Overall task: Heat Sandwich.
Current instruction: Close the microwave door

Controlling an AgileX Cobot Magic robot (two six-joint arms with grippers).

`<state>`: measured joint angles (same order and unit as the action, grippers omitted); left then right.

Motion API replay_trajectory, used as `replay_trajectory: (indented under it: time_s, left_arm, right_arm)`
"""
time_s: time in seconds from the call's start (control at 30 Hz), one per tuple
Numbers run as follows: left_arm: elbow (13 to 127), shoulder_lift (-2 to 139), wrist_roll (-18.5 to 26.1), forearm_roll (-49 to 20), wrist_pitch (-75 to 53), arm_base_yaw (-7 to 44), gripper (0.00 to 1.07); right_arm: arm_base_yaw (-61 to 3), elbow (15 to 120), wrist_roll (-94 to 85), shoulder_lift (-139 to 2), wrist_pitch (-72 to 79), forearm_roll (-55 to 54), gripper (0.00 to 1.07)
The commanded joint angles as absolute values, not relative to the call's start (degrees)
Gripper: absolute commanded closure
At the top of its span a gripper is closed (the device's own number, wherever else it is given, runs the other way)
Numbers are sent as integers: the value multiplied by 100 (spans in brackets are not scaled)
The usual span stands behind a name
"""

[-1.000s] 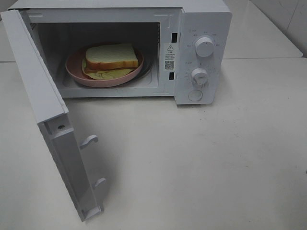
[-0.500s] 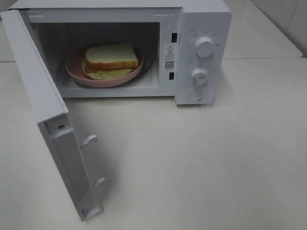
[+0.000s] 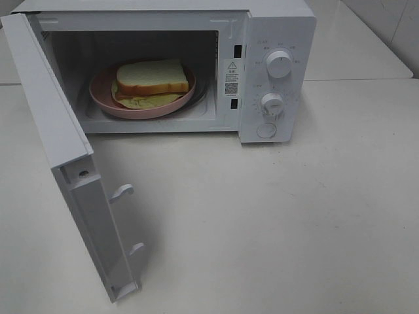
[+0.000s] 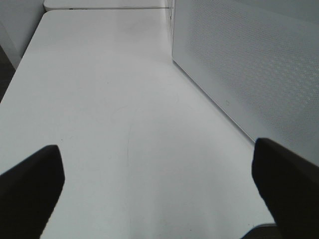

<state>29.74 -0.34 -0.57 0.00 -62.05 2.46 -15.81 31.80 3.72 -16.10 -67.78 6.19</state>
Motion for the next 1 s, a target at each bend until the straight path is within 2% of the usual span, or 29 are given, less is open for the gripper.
replay_trajectory:
  time_s: [0.03, 0.63, 1.0]
  left_arm:
    - [2962, -160, -115, -29, -6131, 241, 9]
    - [2962, -160, -115, -29, -6131, 241, 9]
    - [2962, -160, -115, -29, -6131, 241, 9]
  right_arm:
    - [-1215, 3157, 413, -1209, -6560, 647, 31]
    - [-275, 2830, 413, 201, -5695, 596, 32]
    - [-264, 2848, 401, 183, -5701, 579, 32]
